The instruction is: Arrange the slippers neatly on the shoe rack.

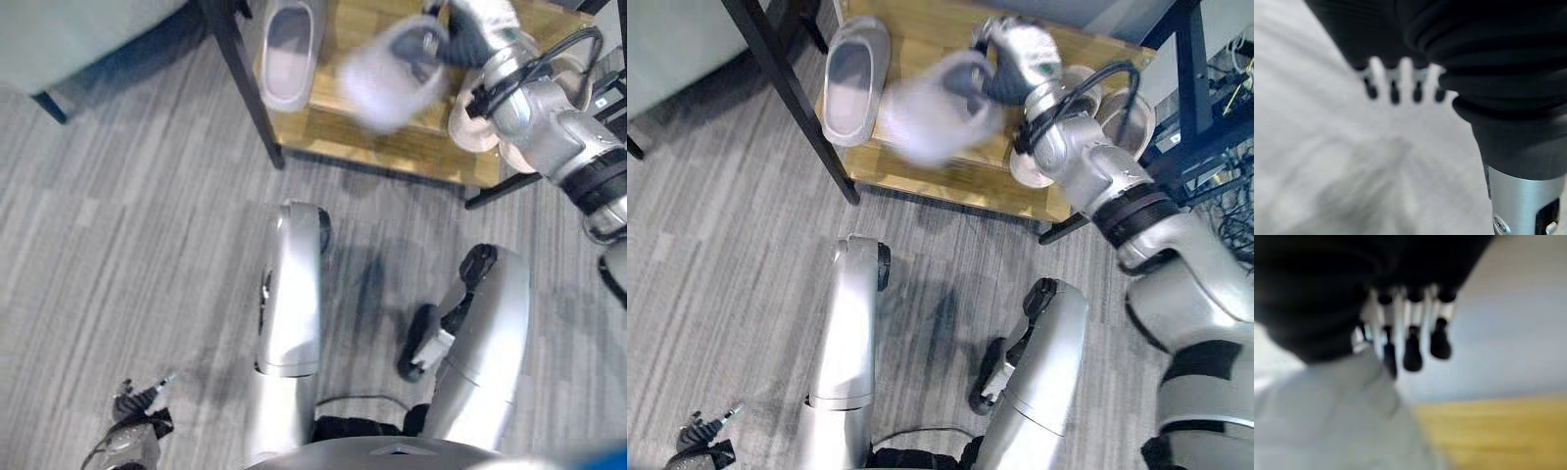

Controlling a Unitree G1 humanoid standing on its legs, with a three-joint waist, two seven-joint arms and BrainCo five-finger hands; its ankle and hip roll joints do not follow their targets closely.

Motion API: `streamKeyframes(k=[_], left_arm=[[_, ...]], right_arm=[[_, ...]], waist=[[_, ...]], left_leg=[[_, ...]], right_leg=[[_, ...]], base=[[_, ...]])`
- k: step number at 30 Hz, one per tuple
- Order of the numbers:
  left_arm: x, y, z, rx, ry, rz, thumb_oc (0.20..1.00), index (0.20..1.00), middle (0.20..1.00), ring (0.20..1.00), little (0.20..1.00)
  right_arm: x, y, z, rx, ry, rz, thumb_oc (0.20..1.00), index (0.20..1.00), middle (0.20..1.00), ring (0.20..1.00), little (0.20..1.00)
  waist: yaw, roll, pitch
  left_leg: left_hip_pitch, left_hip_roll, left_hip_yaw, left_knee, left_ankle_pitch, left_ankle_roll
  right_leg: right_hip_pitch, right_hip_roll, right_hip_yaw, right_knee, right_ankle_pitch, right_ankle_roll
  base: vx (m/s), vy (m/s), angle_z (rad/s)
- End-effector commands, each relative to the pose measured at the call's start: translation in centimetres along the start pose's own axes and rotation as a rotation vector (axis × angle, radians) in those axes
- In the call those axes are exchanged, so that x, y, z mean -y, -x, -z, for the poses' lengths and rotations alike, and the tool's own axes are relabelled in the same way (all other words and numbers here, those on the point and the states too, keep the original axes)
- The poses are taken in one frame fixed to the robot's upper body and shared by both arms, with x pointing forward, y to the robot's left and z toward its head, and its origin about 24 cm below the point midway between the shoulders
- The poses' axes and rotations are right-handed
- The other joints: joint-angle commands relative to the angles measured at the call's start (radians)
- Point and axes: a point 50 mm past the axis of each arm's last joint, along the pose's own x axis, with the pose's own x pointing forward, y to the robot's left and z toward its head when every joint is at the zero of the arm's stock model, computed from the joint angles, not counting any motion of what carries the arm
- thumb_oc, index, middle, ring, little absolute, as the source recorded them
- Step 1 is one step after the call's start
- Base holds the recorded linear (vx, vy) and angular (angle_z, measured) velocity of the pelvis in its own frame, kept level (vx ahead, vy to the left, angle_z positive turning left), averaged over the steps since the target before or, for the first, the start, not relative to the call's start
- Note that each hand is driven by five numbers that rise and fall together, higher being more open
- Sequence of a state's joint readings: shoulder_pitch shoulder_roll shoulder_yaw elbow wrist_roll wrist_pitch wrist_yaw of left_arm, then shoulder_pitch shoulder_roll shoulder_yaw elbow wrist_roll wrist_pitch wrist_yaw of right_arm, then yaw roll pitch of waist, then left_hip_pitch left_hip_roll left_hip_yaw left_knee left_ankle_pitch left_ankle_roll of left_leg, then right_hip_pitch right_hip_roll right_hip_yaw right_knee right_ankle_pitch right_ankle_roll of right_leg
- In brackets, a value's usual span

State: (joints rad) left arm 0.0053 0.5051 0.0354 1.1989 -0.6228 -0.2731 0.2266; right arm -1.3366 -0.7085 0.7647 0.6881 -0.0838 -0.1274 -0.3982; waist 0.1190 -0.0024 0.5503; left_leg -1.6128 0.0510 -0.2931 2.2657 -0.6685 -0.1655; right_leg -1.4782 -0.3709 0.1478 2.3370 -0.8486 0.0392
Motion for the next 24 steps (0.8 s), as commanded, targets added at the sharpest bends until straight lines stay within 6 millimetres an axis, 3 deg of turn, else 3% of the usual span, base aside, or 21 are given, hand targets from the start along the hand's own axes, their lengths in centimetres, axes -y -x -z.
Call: streamKeyframes(k=[1, 11, 14, 17, 24], left_arm=[[-1.7, 0.1, 0.3, 0.012, -0.087, -0.022, 1.000, 1.000, 1.000, 1.000, 1.000], [-3.0, -0.1, 0.6, -0.022, -0.167, -0.057, 1.000, 1.000, 1.000, 1.000, 1.000], [-2.8, -0.1, 0.4, -0.003, -0.191, -0.044, 1.000, 1.000, 1.000, 1.000, 1.000], [-2.3, 0.0, 0.3, 0.016, -0.198, -0.025, 1.000, 1.000, 1.000, 1.000, 1.000], [-2.4, 0.3, 1.2, 0.009, -0.238, -0.019, 1.000, 1.000, 1.000, 1.000, 1.000]], right_arm=[[4.3, -1.1, 1.0, -0.047, -0.030, 0.125, 0.200, 0.200, 0.200, 0.200, 0.200], [4.4, -2.4, -1.4, 0.039, 0.018, 0.116, 0.200, 0.200, 0.200, 0.200, 0.200], [4.1, -2.8, -2.0, 0.071, 0.131, 0.078, 0.200, 0.200, 0.200, 0.200, 0.200], [3.7, -3.4, -2.9, 0.166, 0.407, 0.007, 0.200, 0.200, 0.200, 0.200, 0.200], [3.5, -3.3, -3.7, 0.299, 0.708, -0.029, 0.200, 0.200, 0.200, 0.200, 0.200]], waist=[[0.040, 0.082, -0.030], [0.068, 0.056, -0.030], [0.080, 0.052, -0.030], [0.101, 0.041, -0.030], [0.127, 0.016, -0.030]], left_leg=[[0.043, 0.106, -0.089, -0.107, -0.041, 0.103], [0.043, 0.103, -0.077, -0.091, -0.068, 0.098], [0.043, 0.101, -0.075, -0.092, -0.075, 0.097], [0.043, 0.101, -0.072, -0.094, -0.088, 0.093], [0.043, 0.102, -0.042, -0.110, -0.103, 0.092]], right_leg=[[-0.092, -0.013, 0.141, -0.102, 0.079, -0.065], [-0.092, -0.026, 0.158, -0.100, 0.082, -0.062], [-0.092, -0.030, 0.159, -0.109, 0.087, -0.057], [-0.092, -0.040, 0.161, -0.108, 0.083, -0.057], [-0.092, -0.053, 0.178, -0.118, 0.089, -0.051]], base=[[-0.01, 0.058, 0.13], [0.01, 0.045, -0.03], [0.02, 0.076, -0.01], [0.02, 0.069, 0.02], [0.04, 0.040, 0.04]])
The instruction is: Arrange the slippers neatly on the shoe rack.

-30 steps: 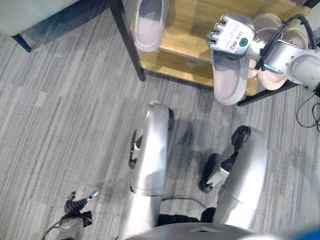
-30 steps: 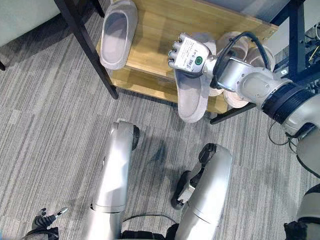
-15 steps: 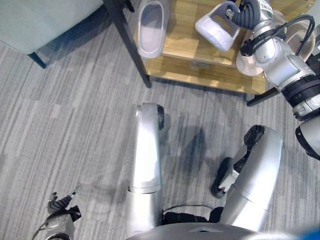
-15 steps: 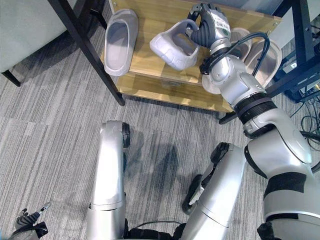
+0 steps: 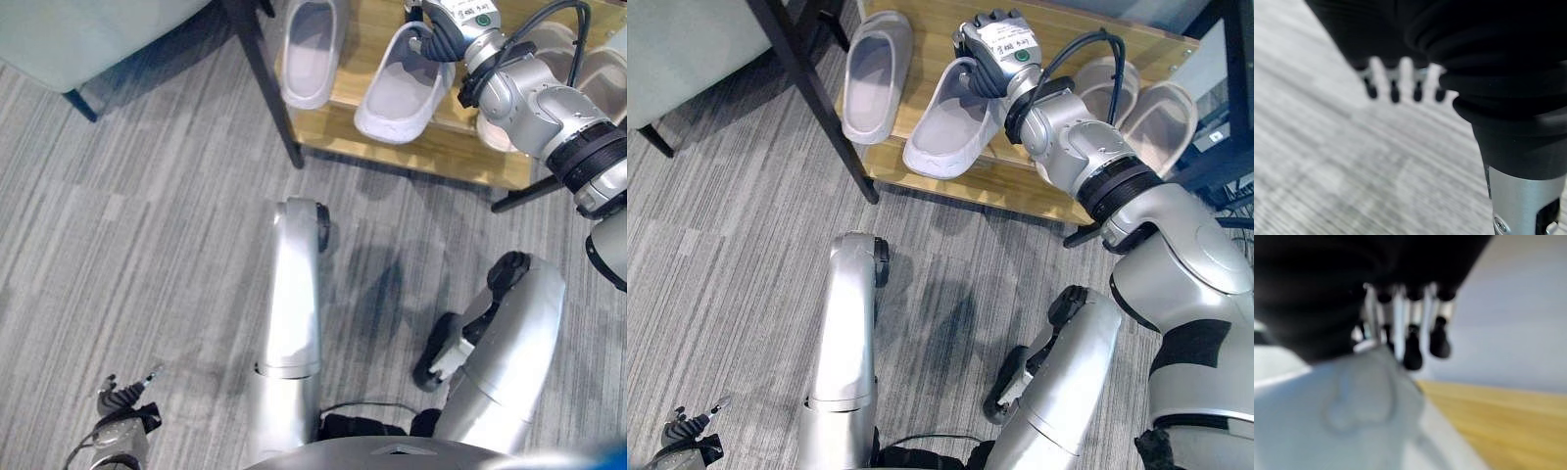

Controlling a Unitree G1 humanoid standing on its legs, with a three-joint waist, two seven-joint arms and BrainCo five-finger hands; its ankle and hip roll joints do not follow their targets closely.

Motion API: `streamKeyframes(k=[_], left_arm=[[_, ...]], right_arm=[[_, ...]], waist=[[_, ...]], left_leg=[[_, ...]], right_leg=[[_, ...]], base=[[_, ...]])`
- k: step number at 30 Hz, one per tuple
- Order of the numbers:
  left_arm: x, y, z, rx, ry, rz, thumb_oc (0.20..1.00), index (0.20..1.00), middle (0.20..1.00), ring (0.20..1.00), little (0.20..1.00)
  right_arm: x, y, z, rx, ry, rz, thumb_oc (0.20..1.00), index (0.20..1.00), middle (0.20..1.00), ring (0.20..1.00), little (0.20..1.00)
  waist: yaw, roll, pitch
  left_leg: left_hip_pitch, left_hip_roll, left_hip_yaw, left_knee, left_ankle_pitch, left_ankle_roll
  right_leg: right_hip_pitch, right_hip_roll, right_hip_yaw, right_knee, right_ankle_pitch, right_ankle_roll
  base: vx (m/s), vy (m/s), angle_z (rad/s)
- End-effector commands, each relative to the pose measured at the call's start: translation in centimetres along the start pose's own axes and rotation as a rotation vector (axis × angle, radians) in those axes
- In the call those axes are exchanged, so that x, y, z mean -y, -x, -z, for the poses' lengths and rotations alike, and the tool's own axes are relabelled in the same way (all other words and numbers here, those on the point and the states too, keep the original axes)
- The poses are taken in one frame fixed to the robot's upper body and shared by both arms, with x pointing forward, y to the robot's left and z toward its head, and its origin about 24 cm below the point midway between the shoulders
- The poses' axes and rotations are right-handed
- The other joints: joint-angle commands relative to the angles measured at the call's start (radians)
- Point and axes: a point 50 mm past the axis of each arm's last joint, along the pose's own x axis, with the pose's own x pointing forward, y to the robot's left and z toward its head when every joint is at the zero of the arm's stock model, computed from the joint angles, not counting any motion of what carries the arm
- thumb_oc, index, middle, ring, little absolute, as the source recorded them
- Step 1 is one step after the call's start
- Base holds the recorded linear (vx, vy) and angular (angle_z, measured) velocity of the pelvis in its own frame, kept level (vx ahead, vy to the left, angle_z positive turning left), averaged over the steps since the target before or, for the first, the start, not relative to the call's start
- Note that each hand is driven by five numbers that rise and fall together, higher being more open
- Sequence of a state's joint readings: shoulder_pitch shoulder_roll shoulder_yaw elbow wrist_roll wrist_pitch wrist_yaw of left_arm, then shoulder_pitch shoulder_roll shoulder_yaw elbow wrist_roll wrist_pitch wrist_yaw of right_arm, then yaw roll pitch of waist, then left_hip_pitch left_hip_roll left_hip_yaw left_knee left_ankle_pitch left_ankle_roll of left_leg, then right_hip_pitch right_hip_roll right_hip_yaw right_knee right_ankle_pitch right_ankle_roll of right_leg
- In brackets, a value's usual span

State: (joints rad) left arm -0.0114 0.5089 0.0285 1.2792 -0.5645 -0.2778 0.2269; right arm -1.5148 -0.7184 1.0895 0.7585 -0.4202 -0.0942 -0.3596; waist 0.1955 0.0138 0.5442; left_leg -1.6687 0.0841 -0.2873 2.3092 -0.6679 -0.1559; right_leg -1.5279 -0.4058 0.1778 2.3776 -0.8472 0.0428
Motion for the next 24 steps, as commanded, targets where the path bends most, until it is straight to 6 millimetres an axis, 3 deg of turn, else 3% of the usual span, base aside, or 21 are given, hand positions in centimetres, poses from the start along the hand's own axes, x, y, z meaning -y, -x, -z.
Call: streamKeyframes(k=[1, 4, 6, 16, 24], left_arm=[[-1.8, 0.3, 0.7, 0.038, -0.168, -0.004, 1.000, 1.000, 1.000, 1.000, 1.000], [-2.1, 0.7, 2.1, -0.002, -0.239, -0.011, 1.000, 1.000, 1.000, 1.000, 1.000], [-2.3, 0.8, 2.5, -0.017, -0.252, -0.020, 1.000, 1.000, 1.000, 1.000, 1.000], [-0.8, 1.4, 2.5, 0.053, -0.260, 0.043, 1.000, 1.000, 1.000, 1.000, 1.000], [-2.7, 1.0, 2.3, 0.051, -0.305, -0.016, 1.000, 1.000, 1.000, 1.000, 1.000]], right_arm=[[5.0, -1.0, 1.8, 0.013, 0.242, 0.140, 0.200, 0.200, 0.200, 0.200, 0.200], [5.8, -1.1, 2.4, 0.038, 0.475, 0.142, 0.200, 0.200, 0.200, 0.200, 0.200], [6.4, -0.6, 3.3, 0.016, 0.514, 0.172, 0.200, 0.200, 0.200, 0.200, 0.200], [6.7, 0.8, 7.1, -0.188, 0.431, 0.243, 0.200, 0.200, 0.200, 0.200, 0.200], [6.6, 1.1, 7.8, -0.232, 0.397, 0.257, 0.200, 0.200, 0.200, 0.200, 0.200]], waist=[[0.055, -0.001, -0.024], [0.063, -0.011, -0.024], [0.054, -0.016, -0.024], [0.045, 0.011, -0.024], [0.066, -0.007, -0.024]], left_leg=[[0.099, 0.068, -0.050, -0.153, -0.109, 0.081], [0.099, 0.072, -0.021, -0.167, -0.122, 0.083], [0.099, 0.072, -0.004, -0.170, -0.127, 0.086], [0.099, 0.064, 0.039, -0.173, -0.137, 0.086], [0.099, 0.048, 0.067, -0.215, -0.115, 0.079]], right_leg=[[-0.042, -0.019, 0.148, -0.159, 0.087, -0.056], [-0.042, -0.025, 0.157, -0.179, 0.102, -0.053], [-0.042, -0.025, 0.166, -0.179, 0.103, -0.051], [-0.042, -0.027, 0.196, -0.157, 0.092, -0.063], [-0.042, -0.043, 0.230, -0.162, 0.106, -0.069]], base=[[0.03, 0.017, 0.11], [0.08, 0.080, 0.09], [0.05, 0.035, 0.03], [0.03, 0.021, 0.05], [0.03, -0.015, 0.09]])
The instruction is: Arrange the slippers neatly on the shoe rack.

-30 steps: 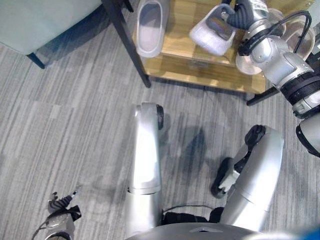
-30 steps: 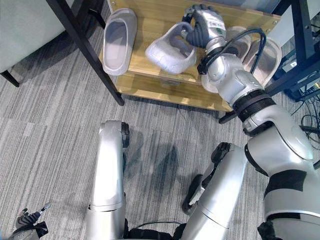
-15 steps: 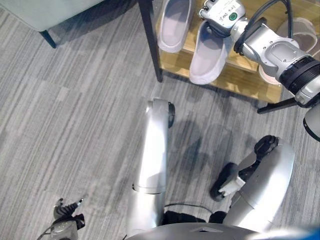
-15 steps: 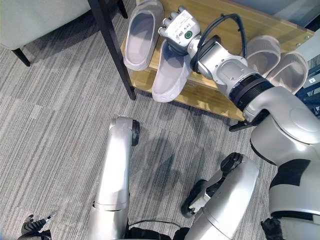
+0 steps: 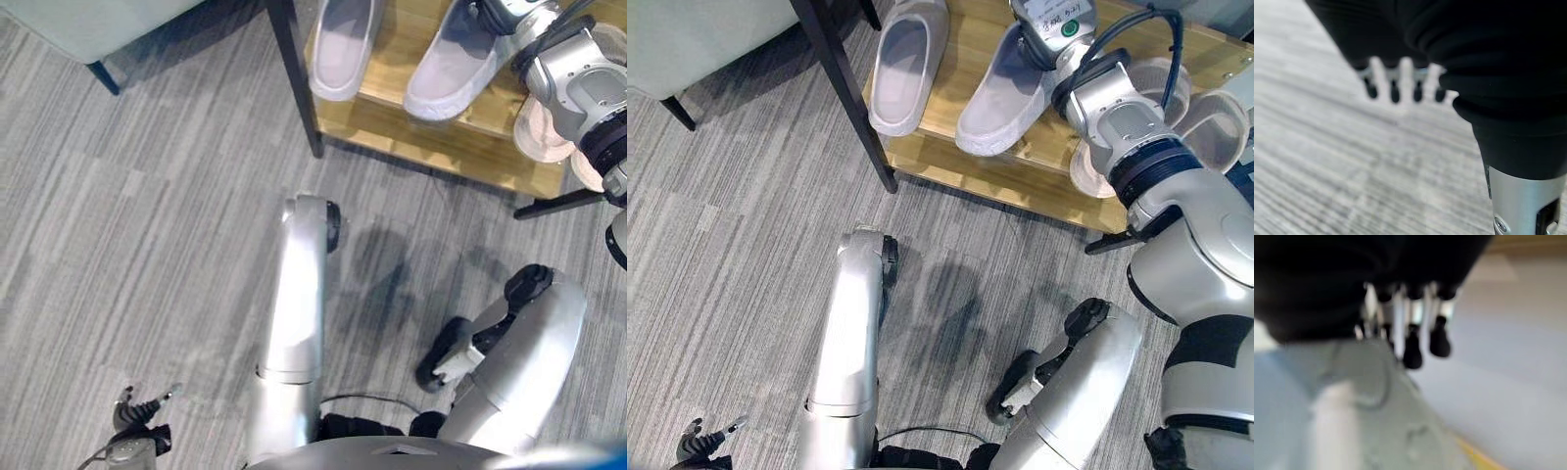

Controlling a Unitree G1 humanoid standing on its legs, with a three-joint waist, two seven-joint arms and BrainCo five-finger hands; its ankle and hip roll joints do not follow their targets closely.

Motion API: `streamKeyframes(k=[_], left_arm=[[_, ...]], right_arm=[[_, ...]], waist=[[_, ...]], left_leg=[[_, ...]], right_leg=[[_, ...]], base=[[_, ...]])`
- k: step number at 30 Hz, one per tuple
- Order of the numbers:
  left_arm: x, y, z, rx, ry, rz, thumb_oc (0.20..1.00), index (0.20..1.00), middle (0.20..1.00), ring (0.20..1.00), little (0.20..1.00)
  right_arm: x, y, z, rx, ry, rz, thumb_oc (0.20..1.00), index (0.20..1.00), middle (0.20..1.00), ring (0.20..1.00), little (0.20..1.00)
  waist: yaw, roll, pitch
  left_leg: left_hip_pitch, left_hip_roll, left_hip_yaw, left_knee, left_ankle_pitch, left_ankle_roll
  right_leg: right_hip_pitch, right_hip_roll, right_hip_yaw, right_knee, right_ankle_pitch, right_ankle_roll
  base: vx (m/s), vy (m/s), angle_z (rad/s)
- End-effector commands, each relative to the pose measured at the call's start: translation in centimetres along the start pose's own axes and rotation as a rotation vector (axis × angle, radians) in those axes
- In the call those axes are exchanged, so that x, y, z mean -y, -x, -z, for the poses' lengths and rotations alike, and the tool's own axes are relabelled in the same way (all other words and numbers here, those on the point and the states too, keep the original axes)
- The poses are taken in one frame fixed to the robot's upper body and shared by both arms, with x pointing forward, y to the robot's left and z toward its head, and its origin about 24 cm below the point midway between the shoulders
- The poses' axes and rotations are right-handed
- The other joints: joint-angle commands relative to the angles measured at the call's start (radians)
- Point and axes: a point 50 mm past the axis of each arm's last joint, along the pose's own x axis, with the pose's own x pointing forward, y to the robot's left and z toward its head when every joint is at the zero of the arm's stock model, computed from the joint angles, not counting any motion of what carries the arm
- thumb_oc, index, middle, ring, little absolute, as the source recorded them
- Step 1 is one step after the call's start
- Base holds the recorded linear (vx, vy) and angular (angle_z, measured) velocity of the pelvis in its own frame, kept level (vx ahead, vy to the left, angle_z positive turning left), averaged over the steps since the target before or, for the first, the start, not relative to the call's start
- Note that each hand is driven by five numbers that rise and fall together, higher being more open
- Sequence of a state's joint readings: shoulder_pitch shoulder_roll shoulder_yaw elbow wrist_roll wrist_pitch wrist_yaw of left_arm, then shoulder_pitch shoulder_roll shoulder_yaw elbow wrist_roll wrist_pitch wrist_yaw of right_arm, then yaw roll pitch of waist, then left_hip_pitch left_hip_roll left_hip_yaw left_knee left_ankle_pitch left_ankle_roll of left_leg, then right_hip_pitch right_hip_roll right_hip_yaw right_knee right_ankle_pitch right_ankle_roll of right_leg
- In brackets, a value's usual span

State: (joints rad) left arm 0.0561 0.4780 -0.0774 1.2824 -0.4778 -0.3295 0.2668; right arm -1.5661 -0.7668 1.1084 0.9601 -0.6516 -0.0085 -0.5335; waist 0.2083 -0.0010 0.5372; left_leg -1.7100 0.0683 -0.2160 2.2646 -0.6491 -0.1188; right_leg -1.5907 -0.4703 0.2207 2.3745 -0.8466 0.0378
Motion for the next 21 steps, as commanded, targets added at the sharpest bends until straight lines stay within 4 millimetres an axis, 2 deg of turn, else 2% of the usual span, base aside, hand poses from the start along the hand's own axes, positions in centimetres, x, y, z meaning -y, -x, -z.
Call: streamKeyframes(k=[1, 5, 6, 7, 8, 10, 12, 13, 15, 17, 21], left_arm=[[-3.3, 0.0, 0.4, 0.028, -0.135, -0.064, 1.000, 1.000, 1.000, 1.000, 1.000], [-3.9, -0.2, 0.4, 0.020, -0.145, -0.082, 1.000, 1.000, 1.000, 1.000, 1.000], [-3.8, -0.2, 0.2, 0.024, -0.146, -0.077, 1.000, 1.000, 1.000, 1.000, 1.000], [-3.6, -0.2, 0.2, 0.023, -0.141, -0.071, 1.000, 1.000, 1.000, 1.000, 1.000], [-3.6, -0.2, 0.2, 0.022, -0.141, -0.071, 1.000, 1.000, 1.000, 1.000, 1.000], [-3.5, -0.3, -0.1, 0.028, -0.137, -0.066, 1.000, 1.000, 1.000, 1.000, 1.000], [-3.5, -0.3, 0.1, 0.024, -0.140, -0.066, 1.000, 1.000, 1.000, 1.000, 1.000], [-3.9, -0.3, 0.2, 0.009, -0.137, -0.077, 1.000, 1.000, 1.000, 1.000, 1.000], [-4.0, -0.3, 0.3, 0.006, -0.140, -0.077, 1.000, 1.000, 1.000, 1.000, 1.000], [-4.3, -0.4, 0.5, -0.021, -0.155, -0.078, 1.000, 1.000, 1.000, 1.000, 1.000], [-4.0, -0.4, 0.4, -0.022, -0.155, -0.067, 1.000, 1.000, 1.000, 1.000, 1.000]], right_arm=[[3.9, -1.2, 3.6, -0.105, 0.018, 0.148, 0.200, 0.200, 0.200, 0.200, 0.200], [3.9, -1.8, 2.9, -0.090, 0.008, 0.121, 0.200, 0.200, 0.200, 0.200, 0.200], [4.1, -2.0, 2.6, -0.090, -0.015, 0.119, 0.347, 0.347, 0.347, 0.347, 0.347], [4.0, -2.1, 2.5, -0.102, -0.048, 0.113, 1.000, 1.000, 1.000, 1.000, 1.000], [4.0, -2.1, 2.5, -0.102, -0.049, 0.113, 1.000, 1.000, 1.000, 1.000, 1.000], [3.4, -2.2, 2.6, -0.174, -0.188, 0.071, 1.000, 1.000, 1.000, 1.000, 1.000], [3.2, -2.1, 2.5, -0.172, -0.189, 0.066, 1.000, 1.000, 1.000, 1.000, 1.000], [3.1, -2.3, 2.9, -0.246, -0.323, 0.050, 1.000, 1.000, 1.000, 1.000, 1.000], [2.9, -2.2, 2.8, -0.244, -0.324, 0.045, 1.000, 1.000, 1.000, 1.000, 1.000], [2.2, -2.0, 3.2, -0.321, -0.430, 0.021, 1.000, 1.000, 1.000, 1.000, 1.000], [2.3, -2.0, 3.6, -0.382, -0.497, 0.047, 1.000, 1.000, 1.000, 1.000, 1.000]], waist=[[0.059, 0.005, -0.017], [0.064, -0.005, -0.017], [0.063, -0.007, -0.017], [0.064, -0.008, -0.017], [0.063, -0.009, -0.017], [0.064, -0.010, -0.017], [0.063, -0.010, -0.017], [0.062, -0.010, -0.017], [0.062, -0.009, -0.017], [0.054, -0.011, -0.017], [0.051, -0.006, -0.017]], left_leg=[[0.140, 0.059, -0.001, -0.176, -0.131, 0.042], [0.140, 0.055, 0.003, -0.187, -0.129, 0.041], [0.140, 0.055, 0.005, -0.189, -0.128, 0.041], [0.140, 0.055, 0.008, -0.192, -0.129, 0.040], [0.140, 0.054, 0.009, -0.192, -0.129, 0.041], [0.140, 0.054, 0.017, -0.198, -0.136, 0.043], [0.140, 0.054, 0.017, -0.199, -0.128, 0.041], [0.140, 0.056, 0.023, -0.199, -0.137, 0.045], [0.140, 0.056, 0.022, -0.201, -0.129, 0.042], [0.140, 0.059, 0.028, -0.193, -0.131, 0.043], [0.140, 0.057, 0.027, -0.186, -0.143, 0.045]], right_leg=[[0.021, 0.018, 0.189, -0.161, 0.105, -0.068], [0.021, 0.013, 0.193, -0.174, 0.114, -0.071], [0.021, 0.012, 0.194, -0.177, 0.117, -0.071], [0.021, 0.011, 0.197, -0.181, 0.119, -0.072], [0.021, 0.011, 0.198, -0.181, 0.119, -0.072], [0.021, 0.002, 0.195, -0.194, 0.116, -0.076], [0.021, 0.009, 0.199, -0.190, 0.121, -0.074], [0.021, 0.001, 0.196, -0.192, 0.112, -0.083], [0.021, 0.008, 0.200, -0.188, 0.117, -0.081], [0.021, 0.008, 0.206, -0.183, 0.114, -0.089], [0.021, 0.006, 0.207, -0.180, 0.107, -0.096]], base=[[0.05, -0.004, 0.13], [0.01, 0.000, 0.07], [0.00, 0.000, 0.00], [0.00, 0.000, 0.00], [0.00, 0.000, 0.00], [0.00, 0.006, 0.02], [-0.01, 0.009, 0.11], [0.00, 0.024, 0.11], [-0.01, 0.009, 0.05], [0.01, 0.018, 0.02], [0.01, 0.017, 0.02]])
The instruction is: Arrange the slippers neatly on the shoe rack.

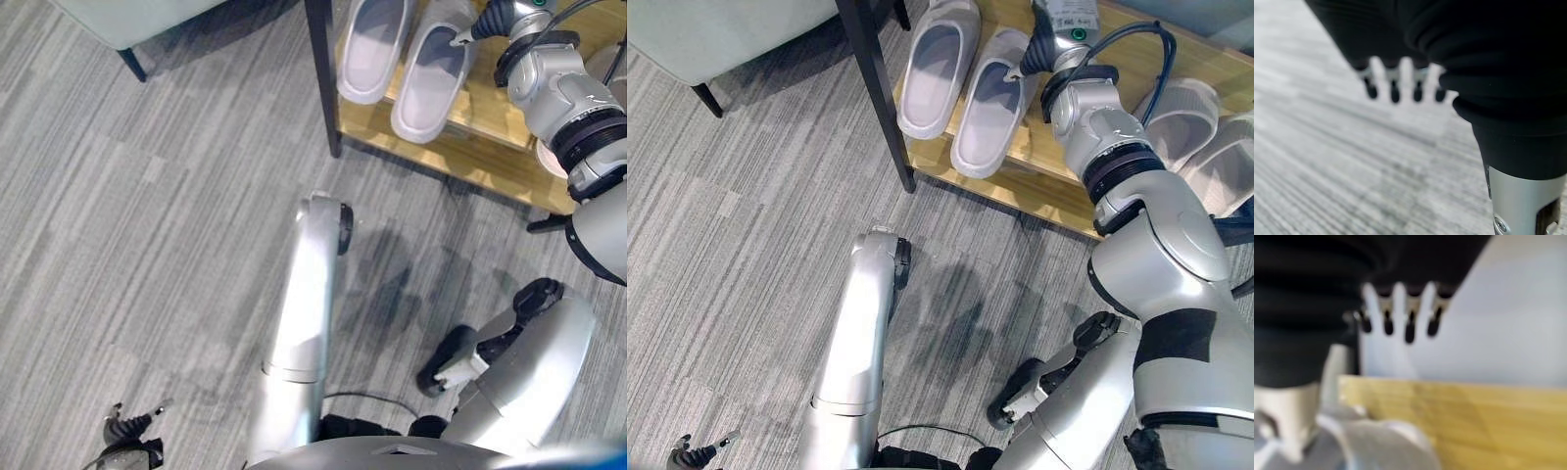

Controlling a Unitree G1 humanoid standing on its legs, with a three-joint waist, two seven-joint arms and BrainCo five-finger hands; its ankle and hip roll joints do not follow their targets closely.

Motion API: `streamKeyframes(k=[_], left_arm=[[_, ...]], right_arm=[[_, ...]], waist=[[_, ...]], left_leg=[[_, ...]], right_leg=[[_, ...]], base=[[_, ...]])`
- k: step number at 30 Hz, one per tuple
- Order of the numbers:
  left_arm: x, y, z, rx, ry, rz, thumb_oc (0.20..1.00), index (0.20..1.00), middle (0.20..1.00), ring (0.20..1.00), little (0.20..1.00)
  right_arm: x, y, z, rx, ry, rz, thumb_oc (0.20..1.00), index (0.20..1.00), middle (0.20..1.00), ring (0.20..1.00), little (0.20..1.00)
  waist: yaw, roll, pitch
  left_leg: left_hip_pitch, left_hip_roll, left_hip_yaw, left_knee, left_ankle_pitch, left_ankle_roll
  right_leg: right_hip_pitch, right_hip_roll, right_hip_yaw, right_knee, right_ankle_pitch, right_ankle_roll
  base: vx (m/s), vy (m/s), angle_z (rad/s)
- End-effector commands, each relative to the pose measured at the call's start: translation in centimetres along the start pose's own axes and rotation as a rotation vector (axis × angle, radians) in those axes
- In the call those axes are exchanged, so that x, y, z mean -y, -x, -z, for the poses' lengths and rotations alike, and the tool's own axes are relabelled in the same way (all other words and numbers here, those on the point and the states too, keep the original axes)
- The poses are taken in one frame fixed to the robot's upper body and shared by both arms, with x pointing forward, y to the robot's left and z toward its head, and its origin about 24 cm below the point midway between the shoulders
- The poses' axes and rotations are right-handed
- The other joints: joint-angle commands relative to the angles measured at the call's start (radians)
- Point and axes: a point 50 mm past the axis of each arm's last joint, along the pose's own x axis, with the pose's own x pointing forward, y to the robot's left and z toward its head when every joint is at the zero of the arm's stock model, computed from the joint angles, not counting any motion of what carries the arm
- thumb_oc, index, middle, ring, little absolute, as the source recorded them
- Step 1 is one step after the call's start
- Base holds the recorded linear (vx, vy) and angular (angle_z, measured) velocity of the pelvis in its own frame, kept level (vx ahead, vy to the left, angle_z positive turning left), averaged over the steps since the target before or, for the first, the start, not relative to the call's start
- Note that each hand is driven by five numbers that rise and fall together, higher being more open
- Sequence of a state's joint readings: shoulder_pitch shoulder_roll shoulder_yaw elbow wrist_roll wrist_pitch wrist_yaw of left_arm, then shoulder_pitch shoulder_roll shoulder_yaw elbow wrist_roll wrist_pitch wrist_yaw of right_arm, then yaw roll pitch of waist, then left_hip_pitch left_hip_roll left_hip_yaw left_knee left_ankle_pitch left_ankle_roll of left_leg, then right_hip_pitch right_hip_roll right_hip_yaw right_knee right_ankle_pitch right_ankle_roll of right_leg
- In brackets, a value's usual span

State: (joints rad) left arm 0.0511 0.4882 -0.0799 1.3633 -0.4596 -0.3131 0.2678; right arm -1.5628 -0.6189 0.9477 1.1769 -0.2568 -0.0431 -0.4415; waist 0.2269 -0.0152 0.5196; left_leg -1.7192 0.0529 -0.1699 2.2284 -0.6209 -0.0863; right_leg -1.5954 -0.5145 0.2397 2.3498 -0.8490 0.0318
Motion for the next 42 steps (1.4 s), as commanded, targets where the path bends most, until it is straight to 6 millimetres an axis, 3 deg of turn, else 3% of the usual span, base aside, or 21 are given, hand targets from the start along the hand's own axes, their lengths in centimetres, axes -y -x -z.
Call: streamKeyframes(k=[1, 4, 11, 12, 13, 14, 18, 23, 28, 30, 36, 42], left_arm=[[-2.5, -0.5, -0.8, 0.045, -0.103, -0.029, 1.000, 1.000, 1.000, 1.000, 1.000], [-2.4, -0.5, -0.6, 0.037, -0.100, -0.027, 1.000, 1.000, 1.000, 1.000, 1.000], [-1.9, -0.3, -0.5, 0.039, -0.084, -0.018, 1.000, 1.000, 1.000, 1.000, 1.000], [-1.3, -0.5, -1.1, 0.046, -0.063, -0.018, 1.000, 1.000, 1.000, 1.000, 1.000], [-1.3, -0.5, -1.2, 0.047, -0.063, -0.018, 1.000, 1.000, 1.000, 1.000, 1.000], [-0.3, -0.6, -2.5, 0.082, -0.038, 0.000, 1.000, 1.000, 1.000, 1.000, 1.000], [-0.1, -0.3, -1.3, 0.044, 0.030, -0.002, 1.000, 1.000, 1.000, 1.000, 1.000], [0.0, 0.0, -0.6, 0.022, 0.047, -0.001, 1.000, 1.000, 1.000, 1.000, 1.000], [0.3, 0.1, -0.5, 0.027, 0.065, 0.011, 1.000, 1.000, 1.000, 1.000, 1.000], [0.0, 0.0, -0.6, 0.033, 0.070, 0.003, 1.000, 1.000, 1.000, 1.000, 1.000], [0.3, 0.2, -0.3, 0.030, 0.065, 0.004, 1.000, 1.000, 1.000, 1.000, 1.000], [0.7, 0.2, -0.5, 0.035, 0.065, 0.009, 1.000, 1.000, 1.000, 1.000, 1.000]], right_arm=[[5.3, -1.8, 0.5, -0.030, -0.048, 0.165, 1.000, 1.000, 1.000, 1.000, 1.000], [5.3, -1.8, 0.6, -0.034, -0.050, 0.171, 1.000, 1.000, 1.000, 1.000, 1.000], [6.0, -1.4, -1.9, 0.110, -0.205, 0.241, 1.000, 1.000, 1.000, 1.000, 1.000], [5.5, -0.9, -3.2, 0.178, -0.226, 0.222, 1.000, 1.000, 1.000, 1.000, 1.000], [5.6, -0.9, -3.1, 0.178, -0.225, 0.223, 1.000, 1.000, 1.000, 1.000, 1.000], [5.2, -1.0, -3.0, 0.162, -0.225, 0.198, 1.000, 1.000, 1.000, 1.000, 1.000], [5.0, 0.1, -4.4, 0.282, -0.256, 0.169, 1.000, 1.000, 1.000, 1.000, 1.000], [4.3, 1.6, -4.3, 0.339, -0.275, 0.148, 1.000, 1.000, 1.000, 1.000, 1.000], [3.4, 3.4, -3.9, 0.410, -0.231, 0.112, 1.000, 1.000, 1.000, 1.000, 1.000], [2.8, 4.2, -3.9, 0.480, -0.094, 0.077, 1.000, 1.000, 1.000, 1.000, 1.000], [1.5, 5.7, -3.7, 0.569, 0.105, 0.042, 1.000, 1.000, 1.000, 1.000, 1.000], [0.8, 6.5, -4.8, 0.618, 0.081, 0.005, 1.000, 1.000, 1.000, 1.000, 1.000]], waist=[[0.029, 0.007, 0.000], [0.025, 0.006, 0.000], [0.017, 0.006, 0.000], [0.006, -0.002, 0.000], [0.006, -0.001, 0.000], [-0.002, -0.004, 0.000], [-0.018, -0.006, 0.000], [-0.032, -0.012, 0.000], [-0.044, -0.013, 0.000], [-0.044, -0.010, 0.000], [-0.046, -0.014, 0.000], [-0.046, -0.018, 0.000]], left_leg=[[0.149, 0.072, -0.018, -0.149, -0.173, 0.012], [0.149, 0.075, -0.017, -0.147, -0.172, 0.009], [0.149, 0.081, -0.033, -0.132, -0.177, 0.001], [0.149, 0.082, -0.037, -0.126, -0.175, 0.001], [0.149, 0.082, -0.038, -0.127, -0.177, 0.001], [0.149, 0.082, -0.040, -0.118, -0.183, 0.001], [0.149, 0.091, -0.051, -0.108, -0.188, -0.001], [0.149, 0.094, -0.053, -0.101, -0.194, -0.003], [0.149, 0.096, -0.057, -0.095, -0.202, -0.004], [0.149, 0.096, -0.064, -0.093, -0.203, -0.003], [0.149, 0.097, -0.063, -0.090, -0.207, -0.003], [0.149, 0.096, -0.065, -0.082, -0.211, -0.005]], right_leg=[[0.025, 0.053, 0.190, -0.150, 0.110, -0.090], [0.025, 0.057, 0.191, -0.144, 0.105, -0.090], [0.025, 0.067, 0.191, -0.138, 0.099, -0.087], [0.025, 0.071, 0.194, -0.138, 0.099, -0.086], [0.025, 0.069, 0.193, -0.138, 0.099, -0.087], [0.025, 0.069, 0.194, -0.133, 0.097, -0.084], [0.025, 0.075, 0.198, -0.129, 0.095, -0.084], [0.025, 0.080, 0.201, -0.128, 0.088, -0.087], [0.025, 0.083, 0.204, -0.131, 0.090, -0.082], [0.025, 0.083, 0.204, -0.133, 0.090, -0.080], [0.025, 0.081, 0.209, -0.133, 0.091, -0.078], [0.025, 0.086, 0.211, -0.130, 0.092, -0.077]], base=[[0.00, 0.000, 0.00], [0.00, 0.000, 0.00], [-0.01, 0.004, -0.03], [0.00, 0.000, 0.00], [0.00, 0.000, 0.00], [-0.02, 0.048, -0.01], [-0.03, 0.041, -0.05], [0.00, 0.002, -0.01], [0.00, 0.003, -0.02], [0.00, 0.012, -0.04], [0.00, -0.002, -0.02], [0.00, 0.000, 0.00]])
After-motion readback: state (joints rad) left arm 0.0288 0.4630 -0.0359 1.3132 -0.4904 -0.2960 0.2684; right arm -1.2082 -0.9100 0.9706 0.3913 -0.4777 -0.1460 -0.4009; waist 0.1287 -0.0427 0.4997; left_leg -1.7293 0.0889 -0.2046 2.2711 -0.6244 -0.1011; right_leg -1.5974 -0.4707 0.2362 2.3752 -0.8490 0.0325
